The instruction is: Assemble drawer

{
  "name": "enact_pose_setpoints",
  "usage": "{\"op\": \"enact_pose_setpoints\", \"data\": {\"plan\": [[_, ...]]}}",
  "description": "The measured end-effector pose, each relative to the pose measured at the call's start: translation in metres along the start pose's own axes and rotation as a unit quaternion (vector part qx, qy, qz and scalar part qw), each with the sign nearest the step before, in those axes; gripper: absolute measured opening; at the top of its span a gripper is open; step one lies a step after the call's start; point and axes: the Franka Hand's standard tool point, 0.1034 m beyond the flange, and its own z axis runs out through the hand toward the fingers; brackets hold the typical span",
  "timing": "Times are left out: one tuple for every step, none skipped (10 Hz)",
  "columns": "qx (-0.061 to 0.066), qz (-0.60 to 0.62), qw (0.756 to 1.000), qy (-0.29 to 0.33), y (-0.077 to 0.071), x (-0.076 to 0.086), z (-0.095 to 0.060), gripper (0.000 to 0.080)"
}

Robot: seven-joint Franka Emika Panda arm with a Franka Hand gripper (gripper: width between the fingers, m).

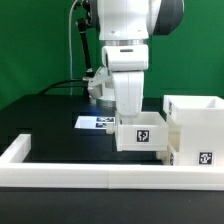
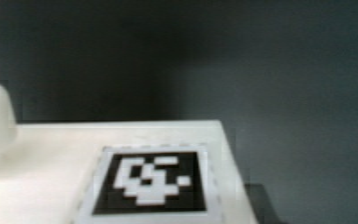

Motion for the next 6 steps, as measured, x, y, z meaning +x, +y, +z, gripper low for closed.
{"op": "enact_pose_setpoints", "data": {"plan": [[0.0,0.001,1.0,0.0,0.0024,0.0026,-0.0015,0.0044],[-0.001,-0.001,1.0,-0.001,0.0061,0.005,-0.0037,0.0044],[0.018,-0.004,1.0,-0.002,0.007,0.0033,-0.0053,0.0044],[0.014,-0.012,1.0,-0.001,0.0115,-0.001,-0.0067,0.0044],[0.017,-0.01,1.0,-0.001,0.0091,-0.0005,-0.0051,0.0044],[0.017,-0.01,1.0,-0.001,0.0088,-0.0005,-0.0048,0.0044]]}}
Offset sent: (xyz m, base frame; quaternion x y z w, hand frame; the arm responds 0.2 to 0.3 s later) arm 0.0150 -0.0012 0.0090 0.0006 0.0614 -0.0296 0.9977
